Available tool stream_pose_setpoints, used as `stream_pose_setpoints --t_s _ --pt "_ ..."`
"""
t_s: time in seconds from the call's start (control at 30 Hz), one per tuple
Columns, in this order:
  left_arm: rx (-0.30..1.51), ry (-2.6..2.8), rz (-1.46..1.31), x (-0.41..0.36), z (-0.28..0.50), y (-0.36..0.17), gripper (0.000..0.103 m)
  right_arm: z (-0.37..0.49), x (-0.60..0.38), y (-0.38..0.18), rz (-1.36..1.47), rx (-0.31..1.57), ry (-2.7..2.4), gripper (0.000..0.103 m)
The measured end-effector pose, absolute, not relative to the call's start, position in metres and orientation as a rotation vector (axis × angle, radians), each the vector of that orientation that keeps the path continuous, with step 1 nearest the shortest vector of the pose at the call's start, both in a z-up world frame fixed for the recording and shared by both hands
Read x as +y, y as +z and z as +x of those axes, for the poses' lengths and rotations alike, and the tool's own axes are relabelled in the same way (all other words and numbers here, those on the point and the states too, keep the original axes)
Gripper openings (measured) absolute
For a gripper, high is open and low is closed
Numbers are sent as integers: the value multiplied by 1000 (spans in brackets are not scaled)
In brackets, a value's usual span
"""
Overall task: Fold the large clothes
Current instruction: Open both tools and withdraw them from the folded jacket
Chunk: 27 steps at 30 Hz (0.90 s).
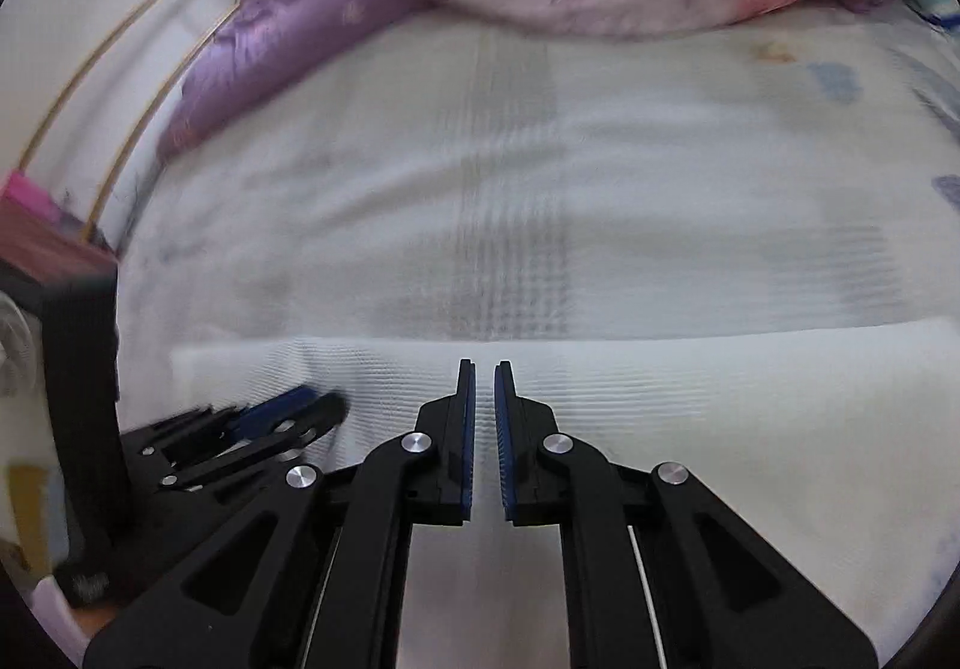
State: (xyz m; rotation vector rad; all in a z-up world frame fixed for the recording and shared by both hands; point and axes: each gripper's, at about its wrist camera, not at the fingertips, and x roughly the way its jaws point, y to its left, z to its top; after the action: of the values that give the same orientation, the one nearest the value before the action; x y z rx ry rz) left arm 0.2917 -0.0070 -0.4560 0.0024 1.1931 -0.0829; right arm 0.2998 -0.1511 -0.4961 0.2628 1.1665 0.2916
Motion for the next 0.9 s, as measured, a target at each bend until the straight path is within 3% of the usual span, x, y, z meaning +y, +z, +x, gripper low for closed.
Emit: stream_pose_setpoints --t_s 0.1,0.2,0.33,0.5,0.57,0.63,0.73,0.8,0.9 --pt "1038 -130 97 11 281 -471 19 288 -143 -539 183 1124 302 0" --pt "963 -132 189 32 269 -473 19 289 -161 -533 202 1098 346 0" --pt "967 -15 112 113 281 -481 3 290 -234 -527 185 1089 207 0" --pt "1007 0 276 152 285 -471 3 285 -350 -509 86 1079 -128 0" --pt "1009 157 415 158 288 -464 3 276 -396 -493 166 1087 -335 2" --pt "1091 311 335 188 290 -452 4 263 -420 -469 329 1043 -342 2" --pt "1072 242 70 187 275 -418 4 259 -366 -439 286 1022 -154 2" --pt "1048 131 78 147 261 -410 4 255 -310 -436 271 1045 18 2" --pt "1126 -38 74 72 238 -440 7 250 -228 -470 237 1137 188 0"
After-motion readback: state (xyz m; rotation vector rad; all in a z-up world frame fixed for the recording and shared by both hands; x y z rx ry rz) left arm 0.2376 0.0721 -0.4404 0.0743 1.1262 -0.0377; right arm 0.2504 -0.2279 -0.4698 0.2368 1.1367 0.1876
